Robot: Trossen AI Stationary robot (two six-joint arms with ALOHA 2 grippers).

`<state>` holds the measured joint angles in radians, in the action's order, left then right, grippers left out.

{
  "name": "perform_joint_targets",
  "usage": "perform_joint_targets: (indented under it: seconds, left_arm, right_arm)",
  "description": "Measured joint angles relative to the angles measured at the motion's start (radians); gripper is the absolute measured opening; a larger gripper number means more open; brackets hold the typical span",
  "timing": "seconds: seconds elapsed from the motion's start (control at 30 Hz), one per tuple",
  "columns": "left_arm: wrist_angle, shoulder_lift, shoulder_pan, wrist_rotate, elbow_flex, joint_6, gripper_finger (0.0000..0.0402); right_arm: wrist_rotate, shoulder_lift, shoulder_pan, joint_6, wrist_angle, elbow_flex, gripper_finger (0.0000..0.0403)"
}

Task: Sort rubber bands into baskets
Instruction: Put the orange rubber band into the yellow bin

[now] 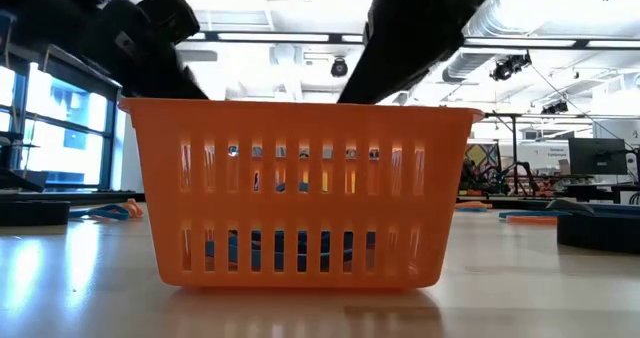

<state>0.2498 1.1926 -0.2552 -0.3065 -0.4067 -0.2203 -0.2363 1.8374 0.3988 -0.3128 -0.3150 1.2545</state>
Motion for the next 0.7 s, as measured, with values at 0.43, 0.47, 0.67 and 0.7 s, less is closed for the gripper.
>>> perform_joint_targets:
  seconds: [0.43,0.47,0.67,0.7]
  left_arm:
    - [-0.831,-0.105,0.007,0.063,-0.147,-0.196,0.0039]
    - [-0.868,-0.103,0.011,0.065,-0.147,-0.214,0.0041]
    - [-0.975,-0.094,0.035,0.064,-0.147,-0.230,0.0064]
    - [-0.972,-0.094,0.038,0.064,-0.147,-0.219,0.0069]
  right_arm:
    - [-0.053,-0.033,0.035,-0.027,0.070,-0.074,0.0000]
    - [-0.053,-0.033,0.039,-0.027,0.069,-0.074,0.0000]
    - [-0.052,-0.033,0.048,-0.022,0.072,-0.074,0.0000]
    - [-0.053,-0.033,0.049,-0.022,0.073,-0.074,0.0000]
